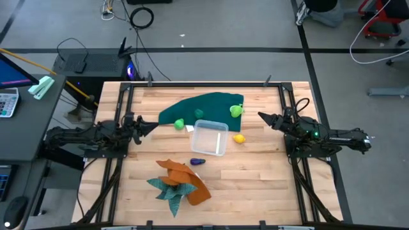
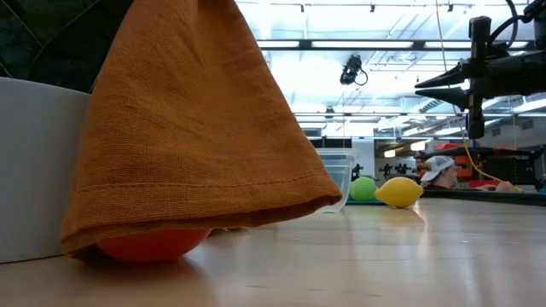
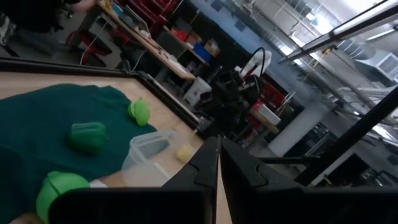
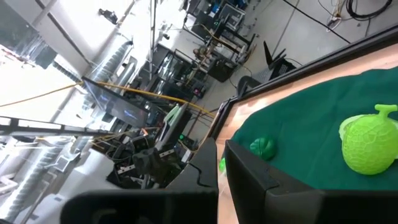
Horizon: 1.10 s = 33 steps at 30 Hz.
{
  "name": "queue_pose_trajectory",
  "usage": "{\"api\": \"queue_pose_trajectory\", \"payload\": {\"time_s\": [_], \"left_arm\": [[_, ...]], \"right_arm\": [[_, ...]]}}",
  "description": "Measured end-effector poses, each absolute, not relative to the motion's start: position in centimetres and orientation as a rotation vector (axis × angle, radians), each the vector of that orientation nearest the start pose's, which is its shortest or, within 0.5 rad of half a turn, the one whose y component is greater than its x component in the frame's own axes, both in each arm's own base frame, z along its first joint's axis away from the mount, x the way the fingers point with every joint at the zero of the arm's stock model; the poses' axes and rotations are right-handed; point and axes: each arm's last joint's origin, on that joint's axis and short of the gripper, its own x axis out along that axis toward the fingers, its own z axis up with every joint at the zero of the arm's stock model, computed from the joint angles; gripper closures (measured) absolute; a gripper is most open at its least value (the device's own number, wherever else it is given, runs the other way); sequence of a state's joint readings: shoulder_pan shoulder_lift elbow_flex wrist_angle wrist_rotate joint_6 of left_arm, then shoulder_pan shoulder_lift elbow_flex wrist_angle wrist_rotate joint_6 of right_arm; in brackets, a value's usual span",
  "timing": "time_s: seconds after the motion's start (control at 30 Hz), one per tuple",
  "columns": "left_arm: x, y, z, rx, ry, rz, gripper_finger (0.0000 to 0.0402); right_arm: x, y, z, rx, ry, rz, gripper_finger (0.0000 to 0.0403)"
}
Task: Pick and placing Produce into tupperware
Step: Put the lemon into the bin
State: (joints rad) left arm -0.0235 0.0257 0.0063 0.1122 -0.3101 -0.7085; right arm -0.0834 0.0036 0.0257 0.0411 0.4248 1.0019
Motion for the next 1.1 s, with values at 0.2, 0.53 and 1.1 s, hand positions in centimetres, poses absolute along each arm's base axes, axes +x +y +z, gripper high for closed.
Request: {"api": "queue_pose_trajectory", "payload": {"time_s": [0.2,0.53,1.1], "left_arm": [[9.7,0.8,17.6,-0.669,-0.215,0.282,0.0370],[9.5,1.4,18.3,-0.593,-0.294,0.350,0.0378],[8.8,2.8,19.8,-0.489,-0.463,0.468,0.0364]], "right_arm": [[9.2,-2.0,17.6,1.008,-0.317,-0.431,0.0403],[9.2,-2.0,17.7,1.016,-0.344,-0.417,0.0403],[9.1,-2.0,18.8,1.013,-0.452,-0.382,0.0403]]}}
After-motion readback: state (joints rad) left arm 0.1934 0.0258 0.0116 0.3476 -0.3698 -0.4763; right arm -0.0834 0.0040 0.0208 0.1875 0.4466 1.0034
